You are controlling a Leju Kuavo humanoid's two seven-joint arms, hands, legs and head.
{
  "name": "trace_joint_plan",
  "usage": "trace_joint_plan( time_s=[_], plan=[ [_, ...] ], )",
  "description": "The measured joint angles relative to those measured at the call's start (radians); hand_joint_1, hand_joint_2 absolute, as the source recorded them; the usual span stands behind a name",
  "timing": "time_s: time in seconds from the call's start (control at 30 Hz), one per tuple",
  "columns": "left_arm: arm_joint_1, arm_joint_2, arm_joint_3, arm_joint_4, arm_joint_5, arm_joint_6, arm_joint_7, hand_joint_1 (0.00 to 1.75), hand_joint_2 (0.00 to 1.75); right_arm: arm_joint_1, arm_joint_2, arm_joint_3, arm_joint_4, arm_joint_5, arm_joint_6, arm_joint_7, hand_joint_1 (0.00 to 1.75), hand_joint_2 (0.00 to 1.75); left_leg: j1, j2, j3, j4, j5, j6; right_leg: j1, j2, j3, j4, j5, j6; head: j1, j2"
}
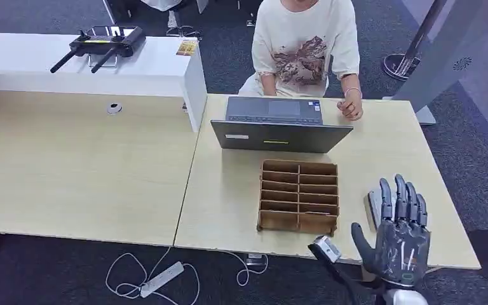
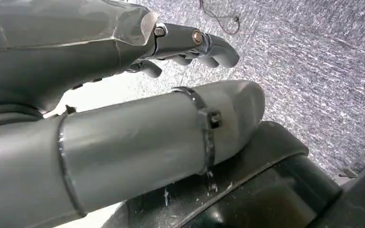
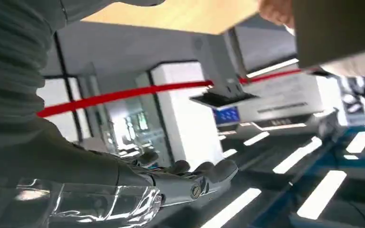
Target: Pass the card to the sensor for recognition and then transmit it.
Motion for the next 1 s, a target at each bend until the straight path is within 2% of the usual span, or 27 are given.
trace_joint_plan(
  time_s=[0.07,0.17,0.3,0.53,0.6,0.77,0.8,0.87,0.93,1.0],
  plan=[
    [-0.001,0.000,0.000,0.000,-0.002,-0.005,0.000,0.00,0.00,-0.018,-0.004,0.010,0.014,0.000,0.046,0.047,0.00,1.75,0.000,0.000,0.000,0.000,0.000,0.000,0.000,0.000,0.000,0.000,0.000,0.000,0.000,0.000],
    [-0.003,0.000,0.000,0.000,-0.015,-0.011,0.000,0.00,0.00,-0.039,-0.021,0.029,0.025,0.000,0.046,0.098,0.00,1.75,0.000,0.000,0.000,0.000,0.000,0.000,0.000,0.000,0.000,0.000,0.000,0.000,0.000,0.000],
    [-0.007,0.000,0.000,0.000,-0.032,-0.018,0.000,0.00,0.00,-0.053,-0.040,0.047,0.033,0.000,0.051,0.127,0.00,1.75,0.000,0.000,0.000,0.000,0.000,0.000,0.000,0.000,0.000,0.000,0.000,0.000,0.000,0.000],
    [-0.012,0.000,0.000,0.000,-0.048,-0.028,0.003,0.00,0.00,-0.055,-0.057,0.059,0.033,0.000,0.061,0.132,0.00,1.75,0.000,0.000,0.000,0.000,0.000,0.000,0.000,0.000,0.000,0.000,0.000,0.000,0.000,0.000],
    [-0.013,0.000,0.000,0.000,-0.051,-0.031,0.004,0.00,0.00,-0.056,-0.058,0.060,0.033,0.001,0.059,0.125,0.16,1.75,0.000,0.000,0.000,0.000,0.000,0.000,0.000,0.000,0.000,0.000,0.000,0.000,0.000,0.000],
    [-0.015,0.000,0.000,0.000,-0.053,-0.034,0.004,0.00,0.00,-0.056,-0.058,0.064,0.033,0.001,0.057,0.109,0.16,1.75,0.000,0.000,0.000,0.000,0.000,0.000,0.000,0.000,0.000,0.000,0.000,0.000,0.000,0.000],
    [-0.015,0.000,0.000,0.000,-0.053,-0.034,0.004,0.00,0.00,-0.056,-0.058,0.066,0.033,0.001,0.057,0.109,0.44,1.75,0.000,0.000,0.000,0.000,0.000,0.000,0.000,0.000,0.000,0.000,0.000,0.000,0.000,0.000],
    [-0.015,0.000,0.000,0.000,-0.053,-0.034,0.004,0.00,0.00,-0.056,-0.058,0.067,0.033,0.001,0.056,0.108,0.45,1.75,0.000,0.000,0.000,0.000,0.000,0.000,0.000,0.000,0.000,0.000,0.000,0.000,0.000,0.000],
    [-0.015,0.000,0.000,0.000,-0.053,-0.034,0.004,0.00,0.00,-0.056,-0.058,0.067,0.033,0.001,0.057,0.107,0.37,1.75,0.000,0.000,0.000,0.000,0.000,0.000,0.000,0.000,0.000,0.000,0.000,0.000,0.000,0.000],
    [-0.015,0.000,0.000,0.000,-0.053,-0.034,0.004,0.00,0.00,-0.056,-0.058,0.068,0.033,0.000,0.058,0.105,0.37,1.75,0.000,0.000,0.000,0.000,0.000,0.000,0.000,0.000,0.000,0.000,0.000,0.000,0.000,0.000]
  ],
)
